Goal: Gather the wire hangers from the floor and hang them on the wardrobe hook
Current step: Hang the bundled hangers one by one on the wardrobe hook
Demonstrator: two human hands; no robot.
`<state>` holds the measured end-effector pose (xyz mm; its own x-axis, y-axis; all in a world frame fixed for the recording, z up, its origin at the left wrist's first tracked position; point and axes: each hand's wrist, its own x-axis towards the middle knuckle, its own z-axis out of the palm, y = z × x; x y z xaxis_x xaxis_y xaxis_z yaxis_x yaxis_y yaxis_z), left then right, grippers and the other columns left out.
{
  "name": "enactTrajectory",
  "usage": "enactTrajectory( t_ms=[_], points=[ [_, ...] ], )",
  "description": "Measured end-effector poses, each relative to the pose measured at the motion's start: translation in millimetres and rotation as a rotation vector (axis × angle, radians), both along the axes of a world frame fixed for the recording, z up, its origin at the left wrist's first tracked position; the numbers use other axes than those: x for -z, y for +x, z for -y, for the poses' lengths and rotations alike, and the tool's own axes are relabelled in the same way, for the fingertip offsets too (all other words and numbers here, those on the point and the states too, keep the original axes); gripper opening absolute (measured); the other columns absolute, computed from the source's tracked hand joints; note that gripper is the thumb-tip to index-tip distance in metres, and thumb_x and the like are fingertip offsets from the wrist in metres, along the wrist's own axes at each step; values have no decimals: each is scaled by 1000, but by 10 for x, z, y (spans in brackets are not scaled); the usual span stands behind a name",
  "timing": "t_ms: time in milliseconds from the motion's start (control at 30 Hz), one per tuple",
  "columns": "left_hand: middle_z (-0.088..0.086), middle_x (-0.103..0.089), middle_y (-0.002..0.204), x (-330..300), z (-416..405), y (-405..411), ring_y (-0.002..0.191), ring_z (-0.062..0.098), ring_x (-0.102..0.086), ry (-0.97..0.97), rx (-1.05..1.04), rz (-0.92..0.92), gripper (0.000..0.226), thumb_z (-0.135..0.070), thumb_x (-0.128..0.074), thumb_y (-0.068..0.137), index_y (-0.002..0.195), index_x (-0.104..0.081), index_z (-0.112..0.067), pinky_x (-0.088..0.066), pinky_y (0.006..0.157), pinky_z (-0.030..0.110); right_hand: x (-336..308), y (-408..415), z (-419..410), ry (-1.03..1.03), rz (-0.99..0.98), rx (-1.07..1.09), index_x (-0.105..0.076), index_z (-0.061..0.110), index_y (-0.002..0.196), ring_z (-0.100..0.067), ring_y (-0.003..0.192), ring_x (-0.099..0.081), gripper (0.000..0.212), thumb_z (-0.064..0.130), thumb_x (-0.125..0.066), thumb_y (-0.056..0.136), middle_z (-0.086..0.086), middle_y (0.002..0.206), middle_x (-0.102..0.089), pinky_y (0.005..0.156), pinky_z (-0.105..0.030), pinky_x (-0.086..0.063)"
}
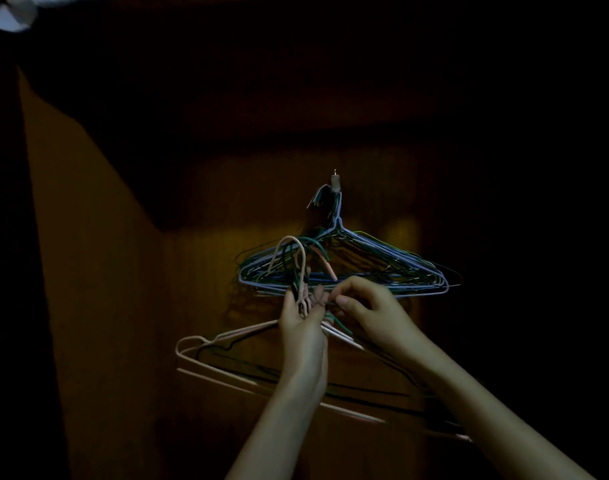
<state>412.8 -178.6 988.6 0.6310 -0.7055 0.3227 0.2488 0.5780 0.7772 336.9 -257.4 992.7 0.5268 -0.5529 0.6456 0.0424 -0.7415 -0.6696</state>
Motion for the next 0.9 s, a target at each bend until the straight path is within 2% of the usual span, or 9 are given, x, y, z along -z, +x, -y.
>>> enactTrajectory(
  t_ms=[67,133,233,333,433,533,633,767,900],
  points=[
    [13,-52,131,16,-16,36,111,20,-55,-20,-7,-17,46,12,-42,92,120,-48,-23,-44,88,29,12,-5,45,-6,29,43,-59,26,84,1,77,-56,21,10,-50,94,9,82,-59,70,-16,-45],
    [21,-48,134,15,-38,87,118,24,-52,-37,-6,-9,42,13,-43,91,106,-53,-25,-42,92,32,16,-30,96,5,44,85,-59,28,84,-2,81,-56,21,12,-50,95,10,83,-59,73,-19,-44],
    [23,-47,135,-1,-50,126,119,24,-51,-40,-7,-10,46,15,-42,90,119,-52,-20,-41,96,33,-5,-56,129,26,48,67,-59,29,85,-3,85,-55,18,17,-51,95,11,88,-60,72,-15,-42],
    [23,-44,139,8,-71,93,123,26,-49,-32,33,-51,64,20,-37,88,143,-32,-13,-40,98,33,-43,-28,123,29,24,53,-61,26,93,-2,79,-55,6,23,-56,92,12,88,-60,67,-16,-42],
    [20,-45,139,23,-108,44,127,25,-48,-17,45,-29,66,21,-35,88,145,-30,-13,-38,103,34,-86,26,92,21,12,33,-60,24,103,-1,83,-60,12,22,-58,92,14,90,-60,71,-20,-47],
    [21,-40,143,45,-133,45,129,27,-45,16,67,-38,72,23,-35,87,148,-22,-14,-39,102,33,-94,80,55,72,10,-41,-62,15,103,6,61,-58,13,13,-52,95,7,78,-60,56,-10,-44],
    [21,-36,146,63,-158,76,130,28,-43,31,42,-65,78,25,-36,86,150,-18,-16,-40,100,32,-65,109,84,236,20,-90,-60,10,102,-2,47,-53,14,9,-47,96,-4,71,-58,46,-13,-42],
    [21,-37,145,131,-195,131,130,30,-43,27,-4,-102,81,25,-36,86,150,-10,-18,-38,99,33,56,167,257,444,26,-100,-60,5,106,-8,53,-57,17,4,-47,95,-5,75,-62,49,-17,-44],
    [20,-40,143,201,-226,168,129,28,-44,46,-20,-75,78,25,-34,86,150,-15,-15,-37,101,32,192,209,341,588,29,-178,-59,0,108,-14,64,-62,19,-1,-46,94,-9,82,-66,52,-21,-49]
  ],
)
